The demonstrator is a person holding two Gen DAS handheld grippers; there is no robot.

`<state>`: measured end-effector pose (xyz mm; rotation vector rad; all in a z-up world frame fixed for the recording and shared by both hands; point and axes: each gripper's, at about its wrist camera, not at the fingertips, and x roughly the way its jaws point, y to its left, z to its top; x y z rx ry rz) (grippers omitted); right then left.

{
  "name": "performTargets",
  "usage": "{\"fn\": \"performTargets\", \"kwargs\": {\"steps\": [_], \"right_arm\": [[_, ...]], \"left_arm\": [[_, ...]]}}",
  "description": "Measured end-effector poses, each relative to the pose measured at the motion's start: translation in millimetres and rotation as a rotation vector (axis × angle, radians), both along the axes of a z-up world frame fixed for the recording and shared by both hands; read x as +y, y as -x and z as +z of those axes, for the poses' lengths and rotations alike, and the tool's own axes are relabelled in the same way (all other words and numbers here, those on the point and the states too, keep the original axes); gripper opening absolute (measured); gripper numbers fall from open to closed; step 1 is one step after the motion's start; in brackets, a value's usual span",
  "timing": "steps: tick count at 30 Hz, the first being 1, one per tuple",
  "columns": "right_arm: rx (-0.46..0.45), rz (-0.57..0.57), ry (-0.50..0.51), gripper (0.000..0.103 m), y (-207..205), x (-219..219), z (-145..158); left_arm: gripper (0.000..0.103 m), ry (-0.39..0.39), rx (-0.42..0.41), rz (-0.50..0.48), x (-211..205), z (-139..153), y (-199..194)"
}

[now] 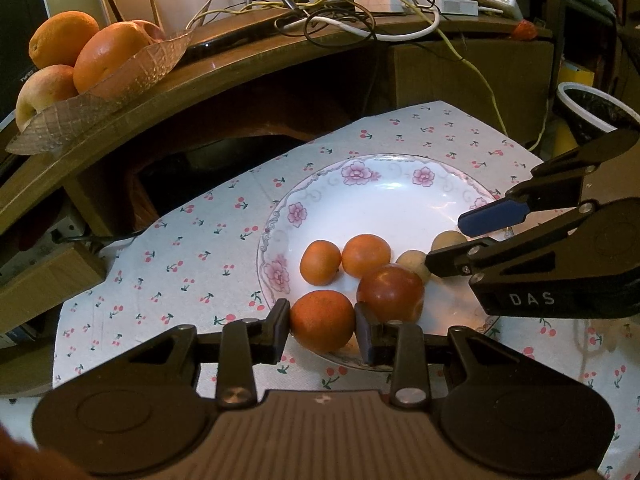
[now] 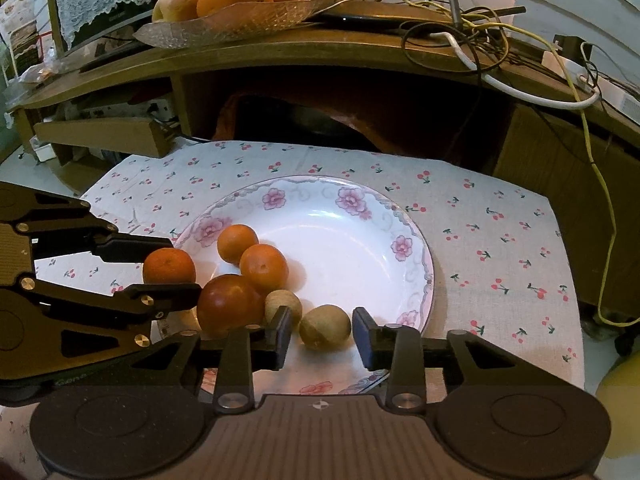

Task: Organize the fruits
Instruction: 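Open both tools to drop the kiwi and tangerine into the plate, then move both open tools back to the red tomatoes on the cloth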

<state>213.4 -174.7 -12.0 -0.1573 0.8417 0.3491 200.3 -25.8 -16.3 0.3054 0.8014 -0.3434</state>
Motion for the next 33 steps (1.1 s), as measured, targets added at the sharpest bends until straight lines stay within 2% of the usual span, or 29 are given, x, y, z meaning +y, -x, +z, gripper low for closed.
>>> {"fn": "performTargets", "kwargs": {"steps": [14, 33], "right_arm": [[-0.007, 0.0, -0.016, 0.041, 2, 0, 3], [-0.058, 0.003, -0.032, 0.041, 18, 1, 18]], "left_arm": [[0.047, 0.007, -0.011, 0.008, 2, 3, 0], [0.05, 0.013, -0.04, -0.007, 1, 19, 16]]}}
